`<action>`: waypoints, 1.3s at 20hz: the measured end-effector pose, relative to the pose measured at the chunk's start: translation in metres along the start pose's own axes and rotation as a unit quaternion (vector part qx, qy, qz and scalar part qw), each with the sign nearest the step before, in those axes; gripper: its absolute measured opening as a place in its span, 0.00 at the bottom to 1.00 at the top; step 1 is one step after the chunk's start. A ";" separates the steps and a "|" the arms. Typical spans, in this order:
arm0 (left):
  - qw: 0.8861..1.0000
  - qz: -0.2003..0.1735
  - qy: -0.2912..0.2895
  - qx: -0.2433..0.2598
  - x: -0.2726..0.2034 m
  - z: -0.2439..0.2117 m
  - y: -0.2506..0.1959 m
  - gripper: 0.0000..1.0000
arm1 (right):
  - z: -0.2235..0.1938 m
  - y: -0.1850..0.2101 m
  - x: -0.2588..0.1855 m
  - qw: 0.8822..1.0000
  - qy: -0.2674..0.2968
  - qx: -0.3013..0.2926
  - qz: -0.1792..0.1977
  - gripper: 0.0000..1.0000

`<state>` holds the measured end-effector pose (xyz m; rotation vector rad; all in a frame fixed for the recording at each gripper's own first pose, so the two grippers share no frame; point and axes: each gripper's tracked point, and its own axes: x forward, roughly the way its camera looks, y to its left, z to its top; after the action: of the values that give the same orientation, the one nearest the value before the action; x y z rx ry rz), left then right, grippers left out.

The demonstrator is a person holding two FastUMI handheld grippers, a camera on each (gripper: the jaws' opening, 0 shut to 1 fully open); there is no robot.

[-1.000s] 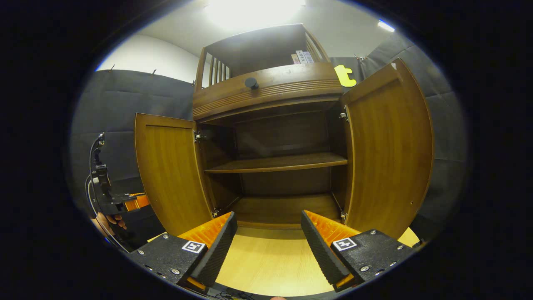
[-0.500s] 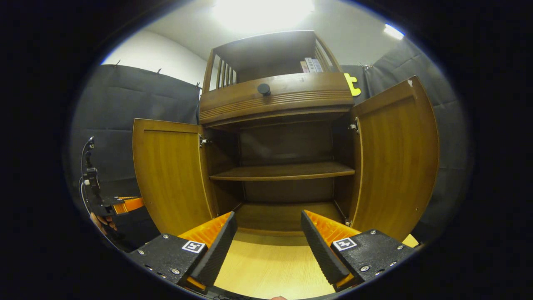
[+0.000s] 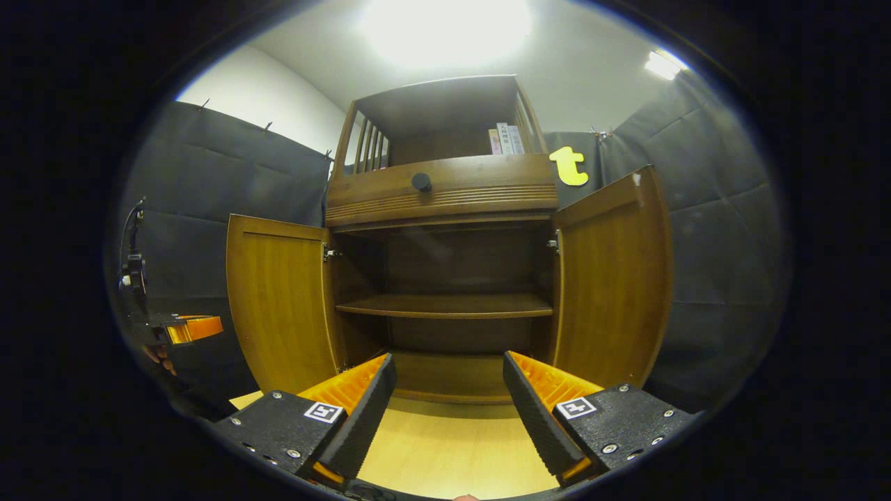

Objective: Open the right door of the double-door shoe cabinet with the right hand, and open the left door with the left hand.

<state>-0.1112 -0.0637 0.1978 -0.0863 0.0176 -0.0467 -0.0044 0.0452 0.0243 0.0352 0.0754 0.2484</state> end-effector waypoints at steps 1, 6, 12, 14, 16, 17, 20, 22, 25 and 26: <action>1.000 -0.003 -0.003 0.002 -0.008 0.006 -0.013 0.23 | 0.000 -0.009 -0.009 1.000 -0.002 0.002 -0.004 0.95; 1.000 -0.013 -0.012 0.005 -0.053 0.017 -0.070 0.21 | 0.001 -0.047 -0.045 1.000 -0.009 0.015 -0.024 0.95; 1.000 -0.011 -0.008 0.012 -0.089 0.005 -0.103 0.15 | -0.008 -0.072 -0.075 0.999 -0.010 0.025 -0.047 0.91; 1.000 -0.005 -0.007 0.013 -0.095 0.001 -0.104 0.24 | -0.012 -0.075 -0.082 0.998 -0.006 0.030 -0.051 0.91; 1.000 -0.002 -0.005 0.011 -0.100 -0.004 -0.104 0.20 | -0.016 -0.076 -0.085 0.998 -0.003 0.035 -0.052 0.91; 1.000 0.001 -0.005 0.010 -0.102 -0.005 -0.103 0.30 | -0.016 -0.076 -0.087 0.998 -0.002 0.036 -0.052 0.91; 1.000 0.005 -0.005 0.007 -0.108 -0.006 -0.099 0.61 | -0.016 -0.075 -0.089 0.998 -0.003 0.036 -0.052 0.95; 1.000 0.015 -0.006 0.007 -0.110 -0.007 -0.090 0.81 | -0.016 -0.074 -0.088 0.998 -0.004 0.035 -0.051 0.95; 1.000 0.023 -0.017 0.007 -0.114 -0.002 -0.084 0.92 | -0.016 -0.071 -0.086 0.998 -0.005 0.035 -0.047 0.95; 0.999 0.025 -0.023 0.009 -0.116 0.001 -0.082 0.92 | -0.016 -0.070 -0.086 0.998 -0.005 0.034 -0.046 0.95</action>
<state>-0.2313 -0.1394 0.2074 -0.0691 -0.0257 0.0044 -0.0714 -0.0431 0.0118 0.1007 0.0747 0.1536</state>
